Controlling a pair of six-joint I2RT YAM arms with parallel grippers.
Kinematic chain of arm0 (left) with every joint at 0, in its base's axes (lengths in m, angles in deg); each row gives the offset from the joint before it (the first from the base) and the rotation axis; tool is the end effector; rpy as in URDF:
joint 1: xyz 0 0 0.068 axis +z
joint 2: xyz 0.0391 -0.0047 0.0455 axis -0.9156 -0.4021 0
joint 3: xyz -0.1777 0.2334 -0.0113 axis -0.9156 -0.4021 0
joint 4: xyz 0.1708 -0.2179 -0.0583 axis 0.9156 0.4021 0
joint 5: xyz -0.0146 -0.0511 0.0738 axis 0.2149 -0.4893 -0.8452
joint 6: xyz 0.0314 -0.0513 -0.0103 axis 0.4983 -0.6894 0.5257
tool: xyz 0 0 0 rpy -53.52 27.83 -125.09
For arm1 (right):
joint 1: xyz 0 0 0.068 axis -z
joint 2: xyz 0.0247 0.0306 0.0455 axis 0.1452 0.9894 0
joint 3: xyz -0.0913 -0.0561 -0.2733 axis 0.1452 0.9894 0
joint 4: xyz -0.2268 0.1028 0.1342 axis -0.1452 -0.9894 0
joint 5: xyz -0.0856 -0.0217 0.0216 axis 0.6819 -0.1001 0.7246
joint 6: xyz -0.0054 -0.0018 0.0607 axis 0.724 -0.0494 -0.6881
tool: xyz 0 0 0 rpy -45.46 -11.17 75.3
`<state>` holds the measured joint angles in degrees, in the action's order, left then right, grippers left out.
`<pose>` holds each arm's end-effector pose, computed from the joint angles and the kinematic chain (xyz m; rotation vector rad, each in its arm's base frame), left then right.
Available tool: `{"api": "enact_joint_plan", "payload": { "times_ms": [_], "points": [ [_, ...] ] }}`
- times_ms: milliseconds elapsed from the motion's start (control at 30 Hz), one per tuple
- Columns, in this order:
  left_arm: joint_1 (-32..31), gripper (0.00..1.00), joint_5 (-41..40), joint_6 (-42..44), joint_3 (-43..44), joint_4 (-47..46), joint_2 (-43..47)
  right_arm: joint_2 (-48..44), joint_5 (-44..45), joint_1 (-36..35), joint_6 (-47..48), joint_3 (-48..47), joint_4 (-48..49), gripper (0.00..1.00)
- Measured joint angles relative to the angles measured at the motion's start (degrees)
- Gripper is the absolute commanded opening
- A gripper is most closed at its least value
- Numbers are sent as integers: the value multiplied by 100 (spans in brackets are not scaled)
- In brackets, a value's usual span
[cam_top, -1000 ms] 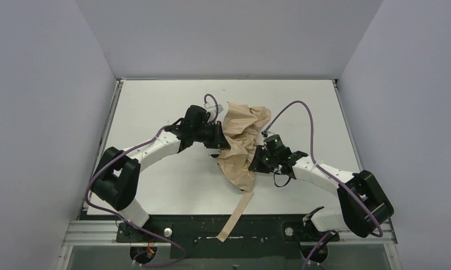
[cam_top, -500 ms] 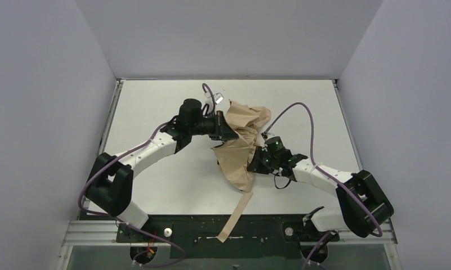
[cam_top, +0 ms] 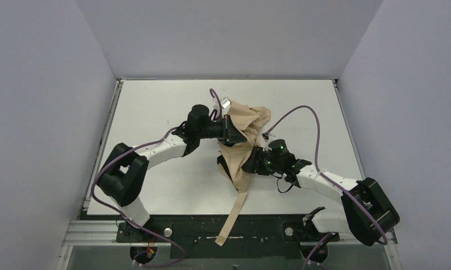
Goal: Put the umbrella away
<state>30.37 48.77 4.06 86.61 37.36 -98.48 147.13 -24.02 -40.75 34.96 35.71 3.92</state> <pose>0.3123 -0.2614 0.2530 0.3467 2.1050 -1.5484 0.2101 0.1525 0.1631 0.0214 2.5062 1.0331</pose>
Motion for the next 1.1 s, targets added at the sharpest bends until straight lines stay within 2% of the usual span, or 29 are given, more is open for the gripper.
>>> {"api": "enact_joint_plan", "payload": {
  "times_ms": [200, 467, 667, 700, 867, 967, 1000, 1100],
  "points": [
    [-15, 0, 11, -280, -315, -492, -361, -789, 120, 2, 96, 120, -378, 52],
    [-87, 0, 48, -339, -610, -911, -470, -2367, 1290, 11, 258, 63, -2173, 52],
    [-190, 0, 9, -308, -1231, -988, -415, -2485, 1753, 20, 315, -363, -2830, 53],
    [-227, 4, -39, -286, -1379, -944, -363, -2382, 1788, 22, 317, -457, -2859, 54],
    [-442, 39, -341, -4, -1749, -433, 76, -1869, 1993, 46, 367, -752, -2861, 60],
    [-540, 53, -542, 232, -1773, -35, 463, -1582, 2083, 107, 494, -994, -2900, 64],
    [-560, 65, -592, 317, -1773, 98, 605, -1495, 2098, 138, 557, -1091, -2900, 66],
    [-549, 72, -772, 599, -1749, 577, 1019, -1134, 2092, 297, 841, -1582, -2909, 77]
  ]
}}
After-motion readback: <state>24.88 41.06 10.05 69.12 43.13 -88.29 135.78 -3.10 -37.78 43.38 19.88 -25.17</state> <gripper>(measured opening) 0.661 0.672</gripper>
